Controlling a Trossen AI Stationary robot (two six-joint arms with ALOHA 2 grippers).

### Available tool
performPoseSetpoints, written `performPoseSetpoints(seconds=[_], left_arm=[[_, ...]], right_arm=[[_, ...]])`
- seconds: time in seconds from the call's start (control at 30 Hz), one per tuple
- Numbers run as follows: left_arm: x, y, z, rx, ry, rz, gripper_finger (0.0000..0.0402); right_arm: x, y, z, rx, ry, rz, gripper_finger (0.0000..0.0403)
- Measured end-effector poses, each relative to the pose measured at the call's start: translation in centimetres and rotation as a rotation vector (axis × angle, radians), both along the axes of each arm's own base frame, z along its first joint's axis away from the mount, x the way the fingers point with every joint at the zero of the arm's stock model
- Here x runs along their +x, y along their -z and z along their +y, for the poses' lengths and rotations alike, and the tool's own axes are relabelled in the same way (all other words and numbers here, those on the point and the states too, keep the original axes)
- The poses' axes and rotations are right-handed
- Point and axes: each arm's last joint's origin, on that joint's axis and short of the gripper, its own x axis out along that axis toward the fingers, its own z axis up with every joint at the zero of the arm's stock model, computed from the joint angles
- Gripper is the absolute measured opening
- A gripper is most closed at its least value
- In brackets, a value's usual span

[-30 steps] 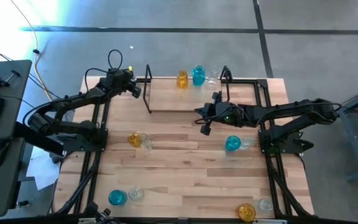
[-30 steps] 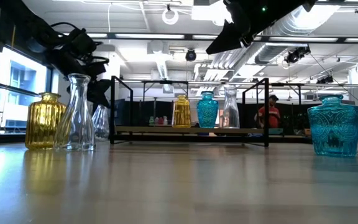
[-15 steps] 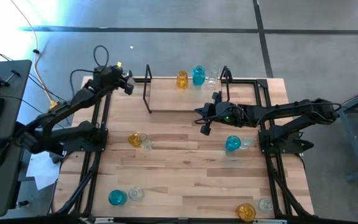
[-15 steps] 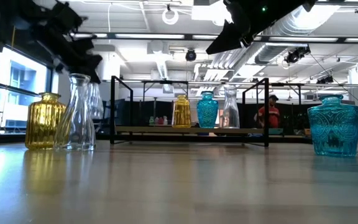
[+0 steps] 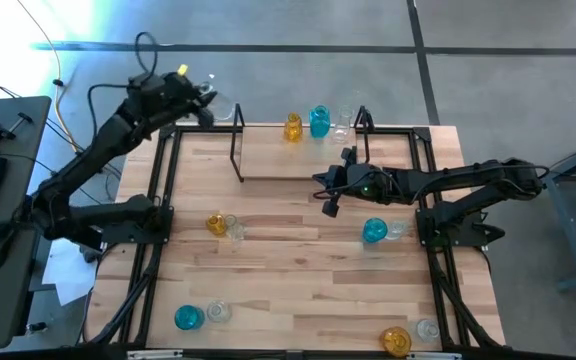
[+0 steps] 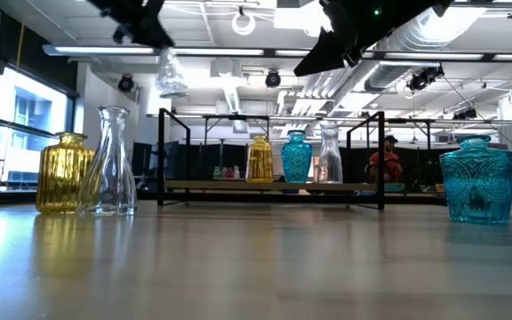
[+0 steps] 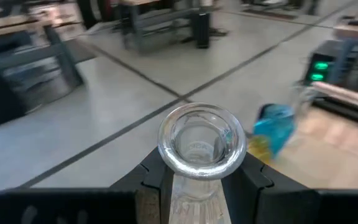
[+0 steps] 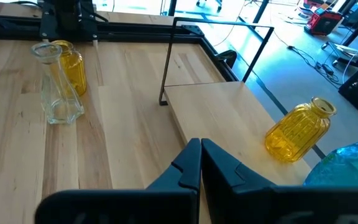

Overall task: Sort vases onto shelf
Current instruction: Put the transparent vase on the shelf

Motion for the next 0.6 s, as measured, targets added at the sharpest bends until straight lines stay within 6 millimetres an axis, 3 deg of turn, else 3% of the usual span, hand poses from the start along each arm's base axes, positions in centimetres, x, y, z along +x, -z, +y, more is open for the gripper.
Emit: performPoseSetpoints(seconds=[0.13, 0.27, 0.6], left_arm=[[3.1, -0.8, 1.0, 0.003, 0.076, 0.016, 0.0087], [6.7, -0.4, 2.3, -0.020, 0.129, 0.027, 0.0087], [12.9, 6.2, 5.7, -0.182, 0.096, 0.119, 0.0087]], right_arm=[[0.0, 0.0, 0.0, 0.000, 0.000, 0.000, 0.0000], [0.0, 0.0, 0.0, -0.001, -0.001, 0.001, 0.0000], [0.0, 0.0, 0.2, -0.002, -0.007, 0.002, 0.0000]])
